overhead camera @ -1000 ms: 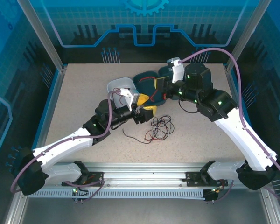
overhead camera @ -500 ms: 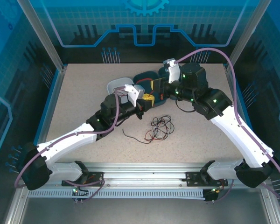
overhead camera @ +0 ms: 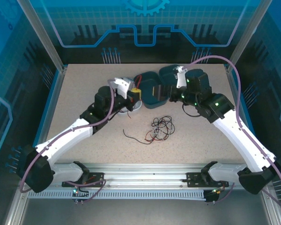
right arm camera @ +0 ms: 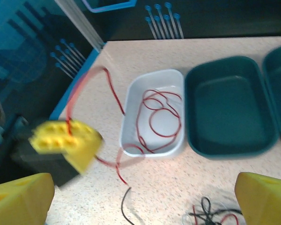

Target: Untangle the cables

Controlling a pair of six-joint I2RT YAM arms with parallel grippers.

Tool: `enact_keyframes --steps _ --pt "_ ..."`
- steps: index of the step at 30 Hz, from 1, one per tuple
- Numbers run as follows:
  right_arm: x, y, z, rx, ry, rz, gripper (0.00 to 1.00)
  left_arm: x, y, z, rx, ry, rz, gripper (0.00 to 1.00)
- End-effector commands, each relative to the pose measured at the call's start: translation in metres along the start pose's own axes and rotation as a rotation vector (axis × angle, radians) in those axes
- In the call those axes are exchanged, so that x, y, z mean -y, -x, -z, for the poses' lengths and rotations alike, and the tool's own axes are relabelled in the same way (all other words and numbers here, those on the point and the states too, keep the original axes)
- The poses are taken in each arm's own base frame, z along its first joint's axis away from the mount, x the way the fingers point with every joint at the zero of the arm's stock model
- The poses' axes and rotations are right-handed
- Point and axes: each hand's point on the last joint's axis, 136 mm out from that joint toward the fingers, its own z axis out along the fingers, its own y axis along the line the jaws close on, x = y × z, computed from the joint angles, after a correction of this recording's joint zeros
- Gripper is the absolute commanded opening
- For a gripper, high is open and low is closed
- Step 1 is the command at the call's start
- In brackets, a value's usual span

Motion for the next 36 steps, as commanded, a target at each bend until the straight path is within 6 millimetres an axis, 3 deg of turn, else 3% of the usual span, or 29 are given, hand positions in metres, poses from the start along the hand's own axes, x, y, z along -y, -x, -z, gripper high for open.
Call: enact_keyframes --steps 1,7,14,21,30,36 --pt "0.021 -0.007 0.014 0.021 -0.071 -0.036 1.00 -0.019 0.016 -0.004 0.004 0.006 0.028 0.00" --pt "0.044 -0.032 0.016 -0.021 -0.162 -0.056 1.00 -0.064 0.016 -0.023 0.008 0.072 0.035 0.00" --pt "0.055 -0.053 0.015 -0.049 -0.185 -0.089 1.00 -0.107 0.007 -0.047 0.063 0.071 0.150 0.00" --pt "0.062 -0.063 0.014 -0.068 -0.209 -0.107 1.00 -0.138 -0.039 -0.067 -0.039 0.167 0.304 0.00" --pt "0.098 -0.083 0.019 -0.127 -0.410 -0.114 1.00 -0.172 -0.106 -0.072 -0.242 0.355 0.446 0.00" --pt "0.107 -0.095 0.018 -0.214 -0.472 -0.111 1.00 -0.185 -0.132 -0.075 -0.343 0.429 0.498 0.00"
